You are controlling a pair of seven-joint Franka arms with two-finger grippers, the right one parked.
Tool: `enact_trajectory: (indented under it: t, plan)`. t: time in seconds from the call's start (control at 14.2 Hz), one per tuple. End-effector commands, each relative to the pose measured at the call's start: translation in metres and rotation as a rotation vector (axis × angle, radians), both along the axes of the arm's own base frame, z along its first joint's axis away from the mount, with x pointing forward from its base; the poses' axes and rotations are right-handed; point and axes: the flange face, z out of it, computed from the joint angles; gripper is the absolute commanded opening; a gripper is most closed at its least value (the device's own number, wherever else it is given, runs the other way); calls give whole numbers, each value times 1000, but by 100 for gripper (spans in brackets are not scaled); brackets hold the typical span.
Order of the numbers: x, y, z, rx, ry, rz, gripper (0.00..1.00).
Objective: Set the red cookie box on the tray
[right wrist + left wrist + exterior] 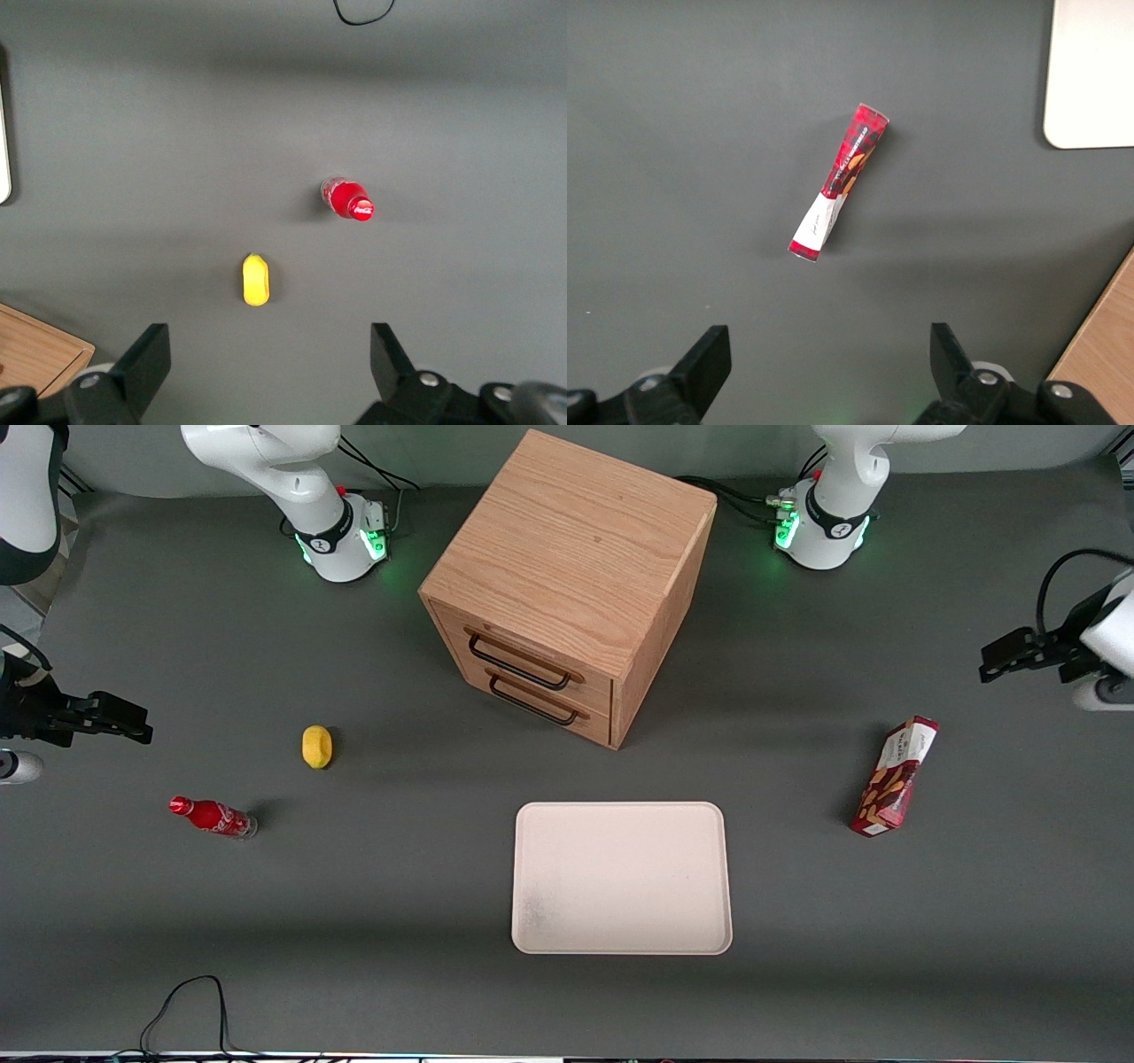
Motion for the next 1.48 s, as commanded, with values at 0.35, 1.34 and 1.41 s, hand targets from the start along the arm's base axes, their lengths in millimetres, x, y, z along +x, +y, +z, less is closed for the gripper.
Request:
enact_trajectory:
  t: [0.35, 1.34, 1.41]
  plan:
    - [16, 4, -181, 42, -31, -222, 100]
    - [29, 12, -306, 40, 31, -385, 0]
    - [30, 10, -304, 41, 29, -388, 0]
